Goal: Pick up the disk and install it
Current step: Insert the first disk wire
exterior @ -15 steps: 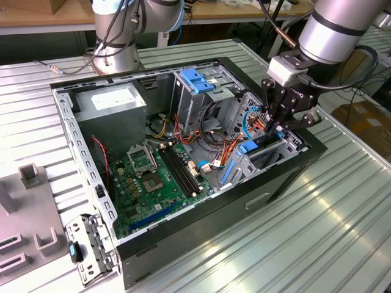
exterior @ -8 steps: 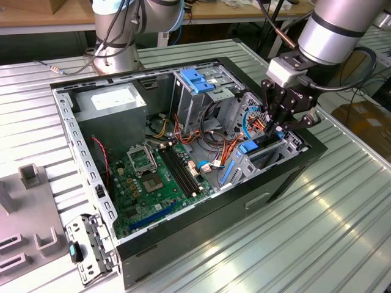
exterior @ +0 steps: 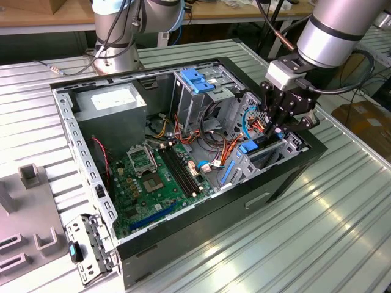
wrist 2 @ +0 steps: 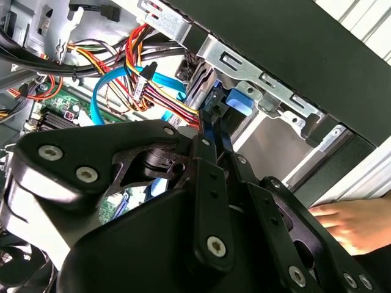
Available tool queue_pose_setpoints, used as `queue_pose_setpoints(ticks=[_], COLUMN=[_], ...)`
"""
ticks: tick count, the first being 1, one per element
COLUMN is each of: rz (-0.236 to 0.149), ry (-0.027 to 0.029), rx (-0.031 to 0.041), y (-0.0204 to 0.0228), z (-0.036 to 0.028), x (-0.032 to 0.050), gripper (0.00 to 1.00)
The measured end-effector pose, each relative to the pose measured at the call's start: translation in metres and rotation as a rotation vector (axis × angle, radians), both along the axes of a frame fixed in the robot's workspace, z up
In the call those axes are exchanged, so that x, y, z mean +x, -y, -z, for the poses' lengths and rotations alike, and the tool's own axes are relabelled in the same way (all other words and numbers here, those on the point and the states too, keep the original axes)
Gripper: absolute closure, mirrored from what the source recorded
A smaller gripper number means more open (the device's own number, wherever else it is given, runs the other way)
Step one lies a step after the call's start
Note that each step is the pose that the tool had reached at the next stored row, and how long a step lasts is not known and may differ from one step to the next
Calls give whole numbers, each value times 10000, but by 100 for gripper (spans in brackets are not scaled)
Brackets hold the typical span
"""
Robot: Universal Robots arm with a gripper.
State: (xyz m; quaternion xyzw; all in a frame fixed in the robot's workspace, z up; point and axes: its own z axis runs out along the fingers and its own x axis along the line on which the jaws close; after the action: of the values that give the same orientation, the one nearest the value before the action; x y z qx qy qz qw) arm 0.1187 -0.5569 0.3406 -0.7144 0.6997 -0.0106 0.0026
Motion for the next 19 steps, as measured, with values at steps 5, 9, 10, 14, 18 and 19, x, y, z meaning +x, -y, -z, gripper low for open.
queue_pose_setpoints(ticks=[5,9,10,14,18,19], rz=[2,2,2,3,2,2], ry=[0,1,1,1,1,1], rx=[5,2,2,6,4,3], y=[0,0,0,0,0,0], z=[2,-77,-96,-105,-108,-108], x=[0,1,1,1,1,1], gripper=[82,76,76,77,89,89])
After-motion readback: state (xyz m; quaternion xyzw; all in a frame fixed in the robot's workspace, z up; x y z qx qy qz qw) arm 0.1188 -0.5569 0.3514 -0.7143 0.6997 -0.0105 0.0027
